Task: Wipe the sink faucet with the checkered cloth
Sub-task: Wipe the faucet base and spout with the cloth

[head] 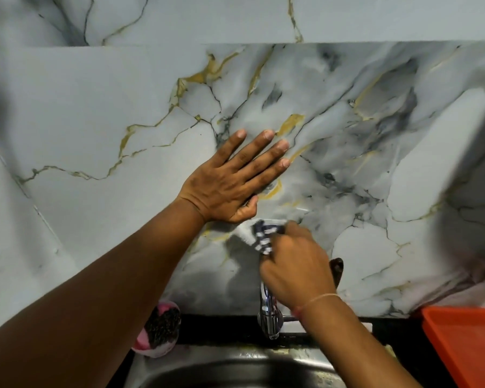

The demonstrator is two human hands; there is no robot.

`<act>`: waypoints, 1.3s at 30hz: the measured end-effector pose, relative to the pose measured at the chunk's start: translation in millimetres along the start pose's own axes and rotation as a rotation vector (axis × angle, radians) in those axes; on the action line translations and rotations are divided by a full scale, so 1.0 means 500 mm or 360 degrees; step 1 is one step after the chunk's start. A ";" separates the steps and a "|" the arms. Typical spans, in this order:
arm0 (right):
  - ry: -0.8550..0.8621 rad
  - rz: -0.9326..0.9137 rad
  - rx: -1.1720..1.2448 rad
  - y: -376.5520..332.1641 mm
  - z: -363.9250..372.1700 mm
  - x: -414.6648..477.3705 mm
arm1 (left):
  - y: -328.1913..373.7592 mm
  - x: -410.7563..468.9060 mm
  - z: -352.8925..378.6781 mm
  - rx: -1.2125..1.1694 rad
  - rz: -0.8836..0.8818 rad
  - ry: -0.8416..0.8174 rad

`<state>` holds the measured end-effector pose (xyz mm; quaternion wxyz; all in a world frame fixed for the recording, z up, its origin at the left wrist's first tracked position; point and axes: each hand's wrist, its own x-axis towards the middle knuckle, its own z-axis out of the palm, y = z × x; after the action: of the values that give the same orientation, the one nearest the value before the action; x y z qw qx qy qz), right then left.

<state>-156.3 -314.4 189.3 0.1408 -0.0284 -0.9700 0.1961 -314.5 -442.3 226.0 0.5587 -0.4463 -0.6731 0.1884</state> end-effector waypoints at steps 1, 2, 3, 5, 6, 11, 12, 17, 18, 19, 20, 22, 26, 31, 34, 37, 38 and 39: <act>-0.0128 -0.0082 -0.0177 -0.020 -0.006 0.007 | -0.001 0.002 -0.002 0.0002 0.0000 -0.0004; -0.0230 -0.0134 -0.0335 -0.037 -0.010 0.015 | -0.003 0.004 -0.004 0.0009 -0.0001 -0.0006; -0.0293 -0.0174 -0.0499 -0.049 -0.008 0.024 | -0.003 0.005 -0.004 0.0014 0.0003 -0.0013; -0.0378 -0.0268 -0.0910 -0.067 0.013 0.039 | -0.001 0.008 -0.006 0.0002 0.0004 -0.0028; -0.0409 -0.0338 -0.1165 -0.077 0.034 0.045 | 0.000 0.009 -0.007 -0.0010 0.0000 -0.0034; -0.0606 -0.0463 -0.2222 -0.121 0.135 0.060 | -0.006 0.001 -0.017 -0.0051 0.0004 -0.0037; -0.0633 -0.0430 -0.2315 -0.119 0.144 0.060 | -0.006 -0.001 -0.017 -0.0057 0.0008 -0.0029; -0.0700 -0.0387 -0.1960 -0.115 0.127 0.062 | -0.007 0.004 -0.009 -0.0050 0.0003 0.0021; -0.0635 -0.0349 -0.1641 -0.106 0.110 0.062 | -0.007 0.005 -0.007 -0.0044 0.0004 0.0029; -0.0617 -0.0233 -0.1247 -0.096 0.081 0.056 | -0.005 0.005 -0.007 -0.0043 0.0004 0.0033; -0.0603 -0.0142 -0.0860 -0.082 0.051 0.047 | -0.002 0.005 -0.007 -0.0047 0.0002 0.0037; -0.0449 0.0070 -0.0101 -0.054 0.008 0.019 | 0.002 0.003 -0.009 -0.0048 -0.0006 0.0038; -0.0293 0.0646 0.1132 -0.011 -0.018 -0.005 | -0.001 0.008 -0.009 -0.0053 0.0000 0.0062; -0.0137 0.0595 0.0687 -0.010 0.018 0.016 | -0.006 0.006 -0.010 -0.0045 0.0012 0.0071; -0.0002 0.0616 0.0255 -0.056 0.070 0.009 | -0.005 0.006 -0.008 -0.0033 0.0006 0.0084; 0.0032 0.0860 0.0603 -0.029 0.076 0.022 | -0.006 0.007 -0.010 -0.0025 0.0007 0.0091; -0.0046 0.0972 0.0931 -0.008 0.077 0.018 | -0.004 0.006 -0.009 -0.0036 0.0006 0.0094; -0.0172 0.1055 0.1349 0.013 0.078 0.008 | -0.003 0.004 -0.009 -0.0038 0.0005 0.0091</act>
<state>-171.0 -322.5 153.2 0.0203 -0.2636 -0.7508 0.6053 -310.6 -442.5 229.7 0.5720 -0.4594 -0.6584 0.1684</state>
